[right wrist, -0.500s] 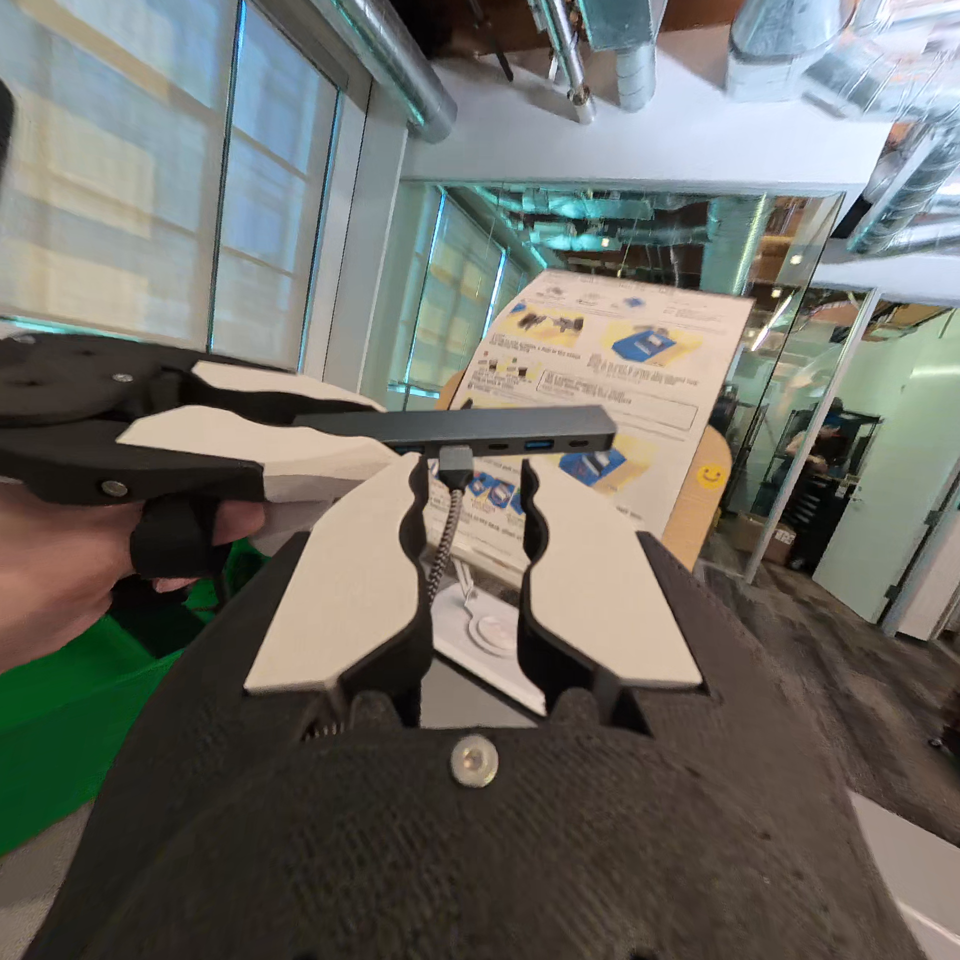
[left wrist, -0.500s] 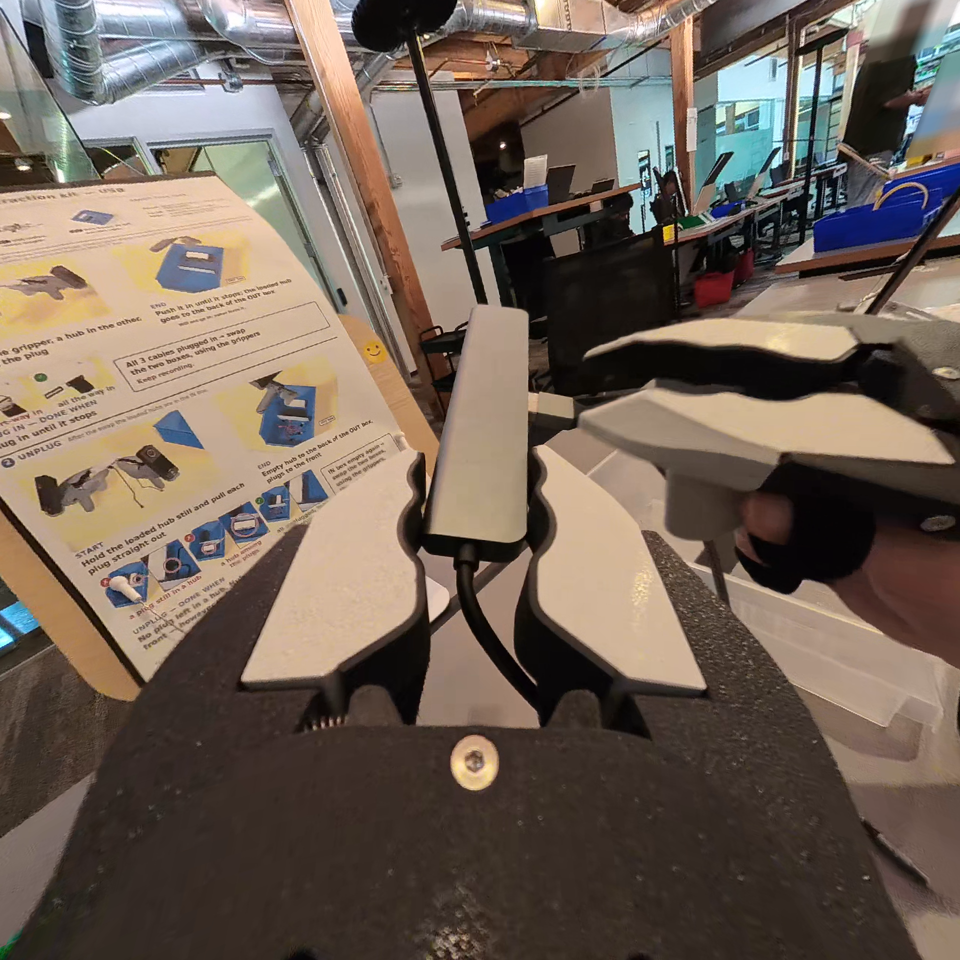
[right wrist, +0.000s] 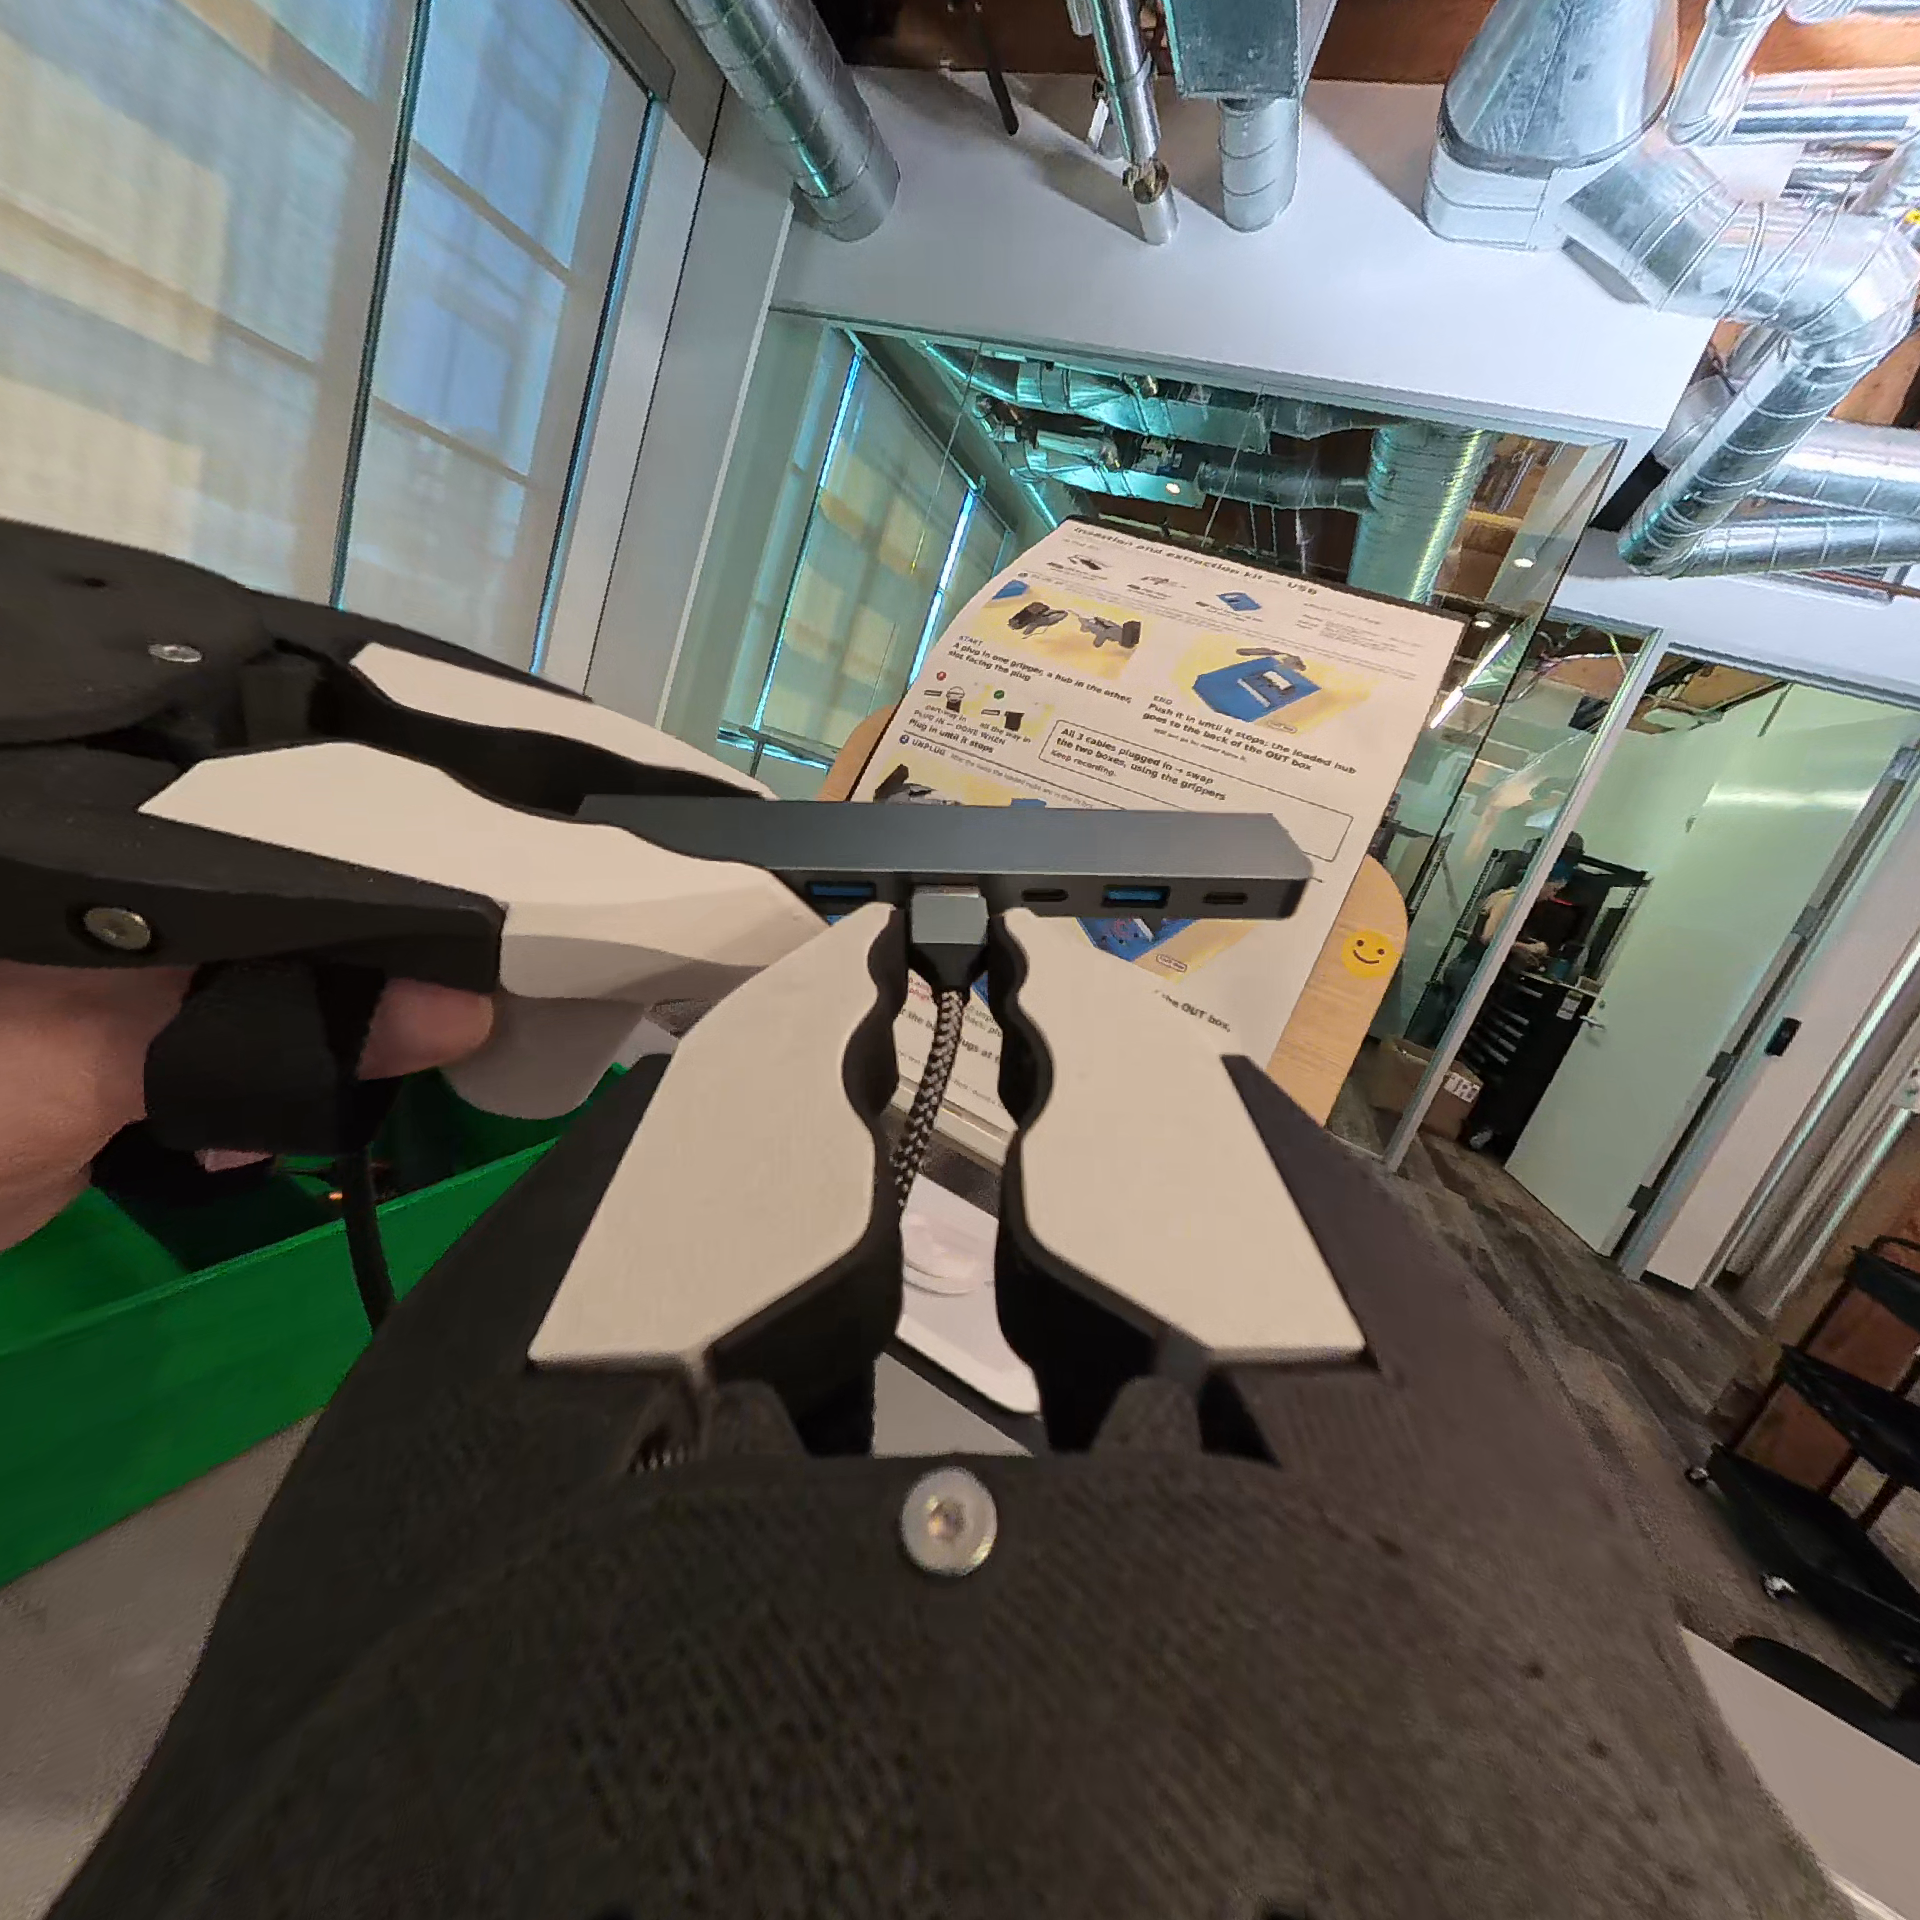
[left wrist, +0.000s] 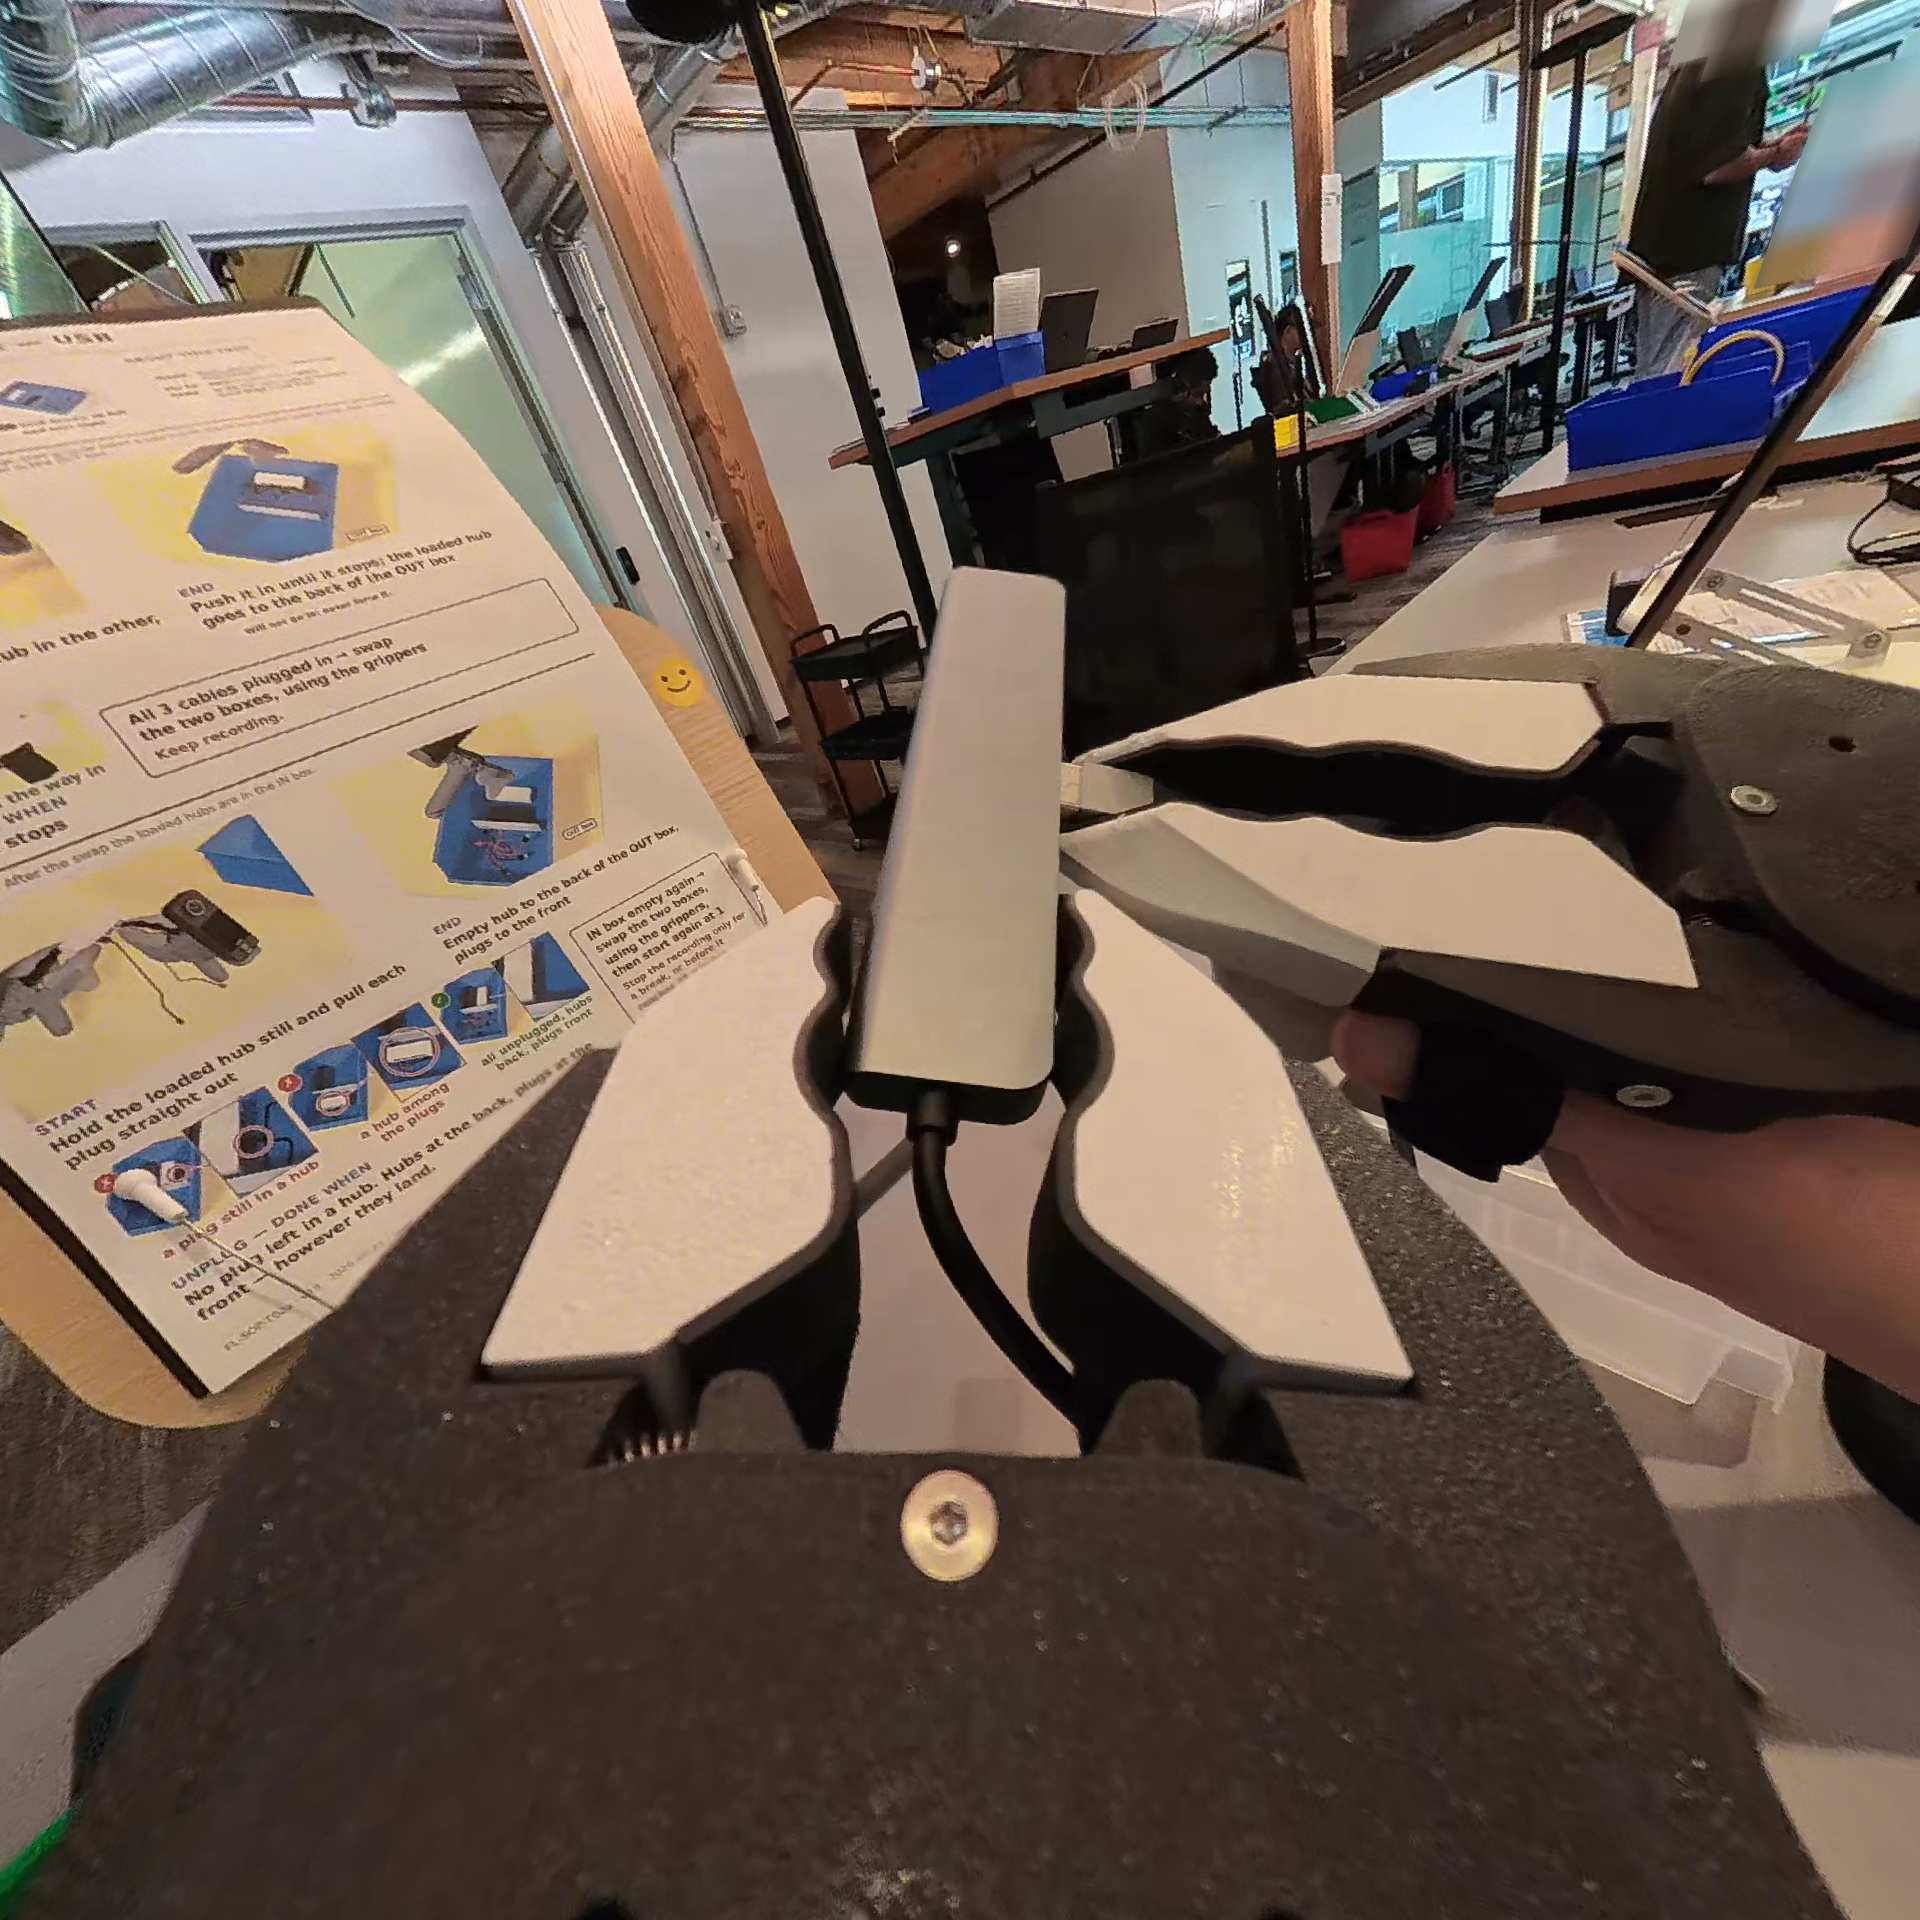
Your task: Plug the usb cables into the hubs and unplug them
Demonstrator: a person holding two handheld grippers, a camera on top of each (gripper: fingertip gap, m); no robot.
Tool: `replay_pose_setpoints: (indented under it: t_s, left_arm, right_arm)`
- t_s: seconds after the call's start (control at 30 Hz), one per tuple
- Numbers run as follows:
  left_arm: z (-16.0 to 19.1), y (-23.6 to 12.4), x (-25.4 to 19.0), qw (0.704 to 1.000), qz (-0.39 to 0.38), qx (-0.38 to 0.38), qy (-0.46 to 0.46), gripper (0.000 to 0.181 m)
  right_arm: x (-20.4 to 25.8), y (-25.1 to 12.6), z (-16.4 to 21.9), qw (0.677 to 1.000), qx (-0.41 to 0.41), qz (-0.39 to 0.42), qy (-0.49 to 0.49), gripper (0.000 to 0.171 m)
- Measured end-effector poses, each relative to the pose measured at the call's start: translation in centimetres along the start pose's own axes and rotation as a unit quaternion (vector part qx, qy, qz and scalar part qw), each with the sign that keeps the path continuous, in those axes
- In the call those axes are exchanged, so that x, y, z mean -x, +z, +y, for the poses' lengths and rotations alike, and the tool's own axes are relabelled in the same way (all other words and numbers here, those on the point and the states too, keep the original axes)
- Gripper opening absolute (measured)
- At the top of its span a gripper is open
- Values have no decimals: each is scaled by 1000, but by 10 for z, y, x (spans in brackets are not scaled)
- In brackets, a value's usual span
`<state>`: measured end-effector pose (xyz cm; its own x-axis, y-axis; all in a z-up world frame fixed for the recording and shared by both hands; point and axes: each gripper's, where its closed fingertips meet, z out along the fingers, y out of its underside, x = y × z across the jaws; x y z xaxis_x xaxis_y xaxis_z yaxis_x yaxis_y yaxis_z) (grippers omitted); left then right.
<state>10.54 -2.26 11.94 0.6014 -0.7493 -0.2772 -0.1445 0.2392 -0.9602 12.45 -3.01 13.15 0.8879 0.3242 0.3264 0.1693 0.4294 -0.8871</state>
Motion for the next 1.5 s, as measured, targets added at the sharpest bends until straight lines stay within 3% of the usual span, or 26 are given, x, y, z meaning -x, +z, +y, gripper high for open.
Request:
replay_pose_setpoints:
  t_s: [0.1,0.17,0.3,0.4,0.43,0.5,0.57,0.7,0.8,0.9,1.13,1.3,1.37,1.5]
  left_arm:
    - [-1,0,7,1000,-14,-10,-20,36]
    - [-1,-8,38,997,-80,-17,-11,36]
    - [-14,-21,46,993,21,-47,-109,36]
    - [-22,-30,56,993,12,-53,-104,36]
    - [-24,-35,63,995,-11,-52,-85,36]
    - [-28,-45,76,997,-45,-43,-50,36]
    - [-31,-54,83,997,-63,-35,-35,36]
    - [-42,-65,82,997,-50,-44,-40,36]
    - [-45,-66,76,997,-30,-45,-46,36]
    - [-43,-64,74,998,-27,-39,-41,36]
    - [-37,-58,69,999,-2,-19,-48,36]
    - [-39,-68,73,998,10,-16,-58,36]
    - [-41,-73,78,997,13,-19,-67,36]
    - [-50,-83,79,995,32,-41,-88,36]
  right_arm:
    - [0,-2,-1,1000,-1,2,8,15]
    - [-2,-5,-6,1000,-13,21,-5,15]
    - [1,-3,-9,1000,-4,5,-5,15]
    - [-1,3,4,997,53,-48,-7,15]
    - [9,4,16,990,94,-106,-7,15]
    - [44,-8,48,946,187,-264,23,15]
    - [75,-26,86,891,263,-370,35,15]
    - [117,-63,164,788,391,-475,-21,15]
    - [137,-86,189,733,436,-518,-58,16]
    - [140,-90,192,726,442,-521,-88,22]
    - [111,-88,144,765,382,-504,-125,55]
    - [85,-104,110,781,360,-466,-207,77]
    - [78,-118,117,767,398,-444,-238,80]
    - [79,-179,151,700,457,-444,-322,82]
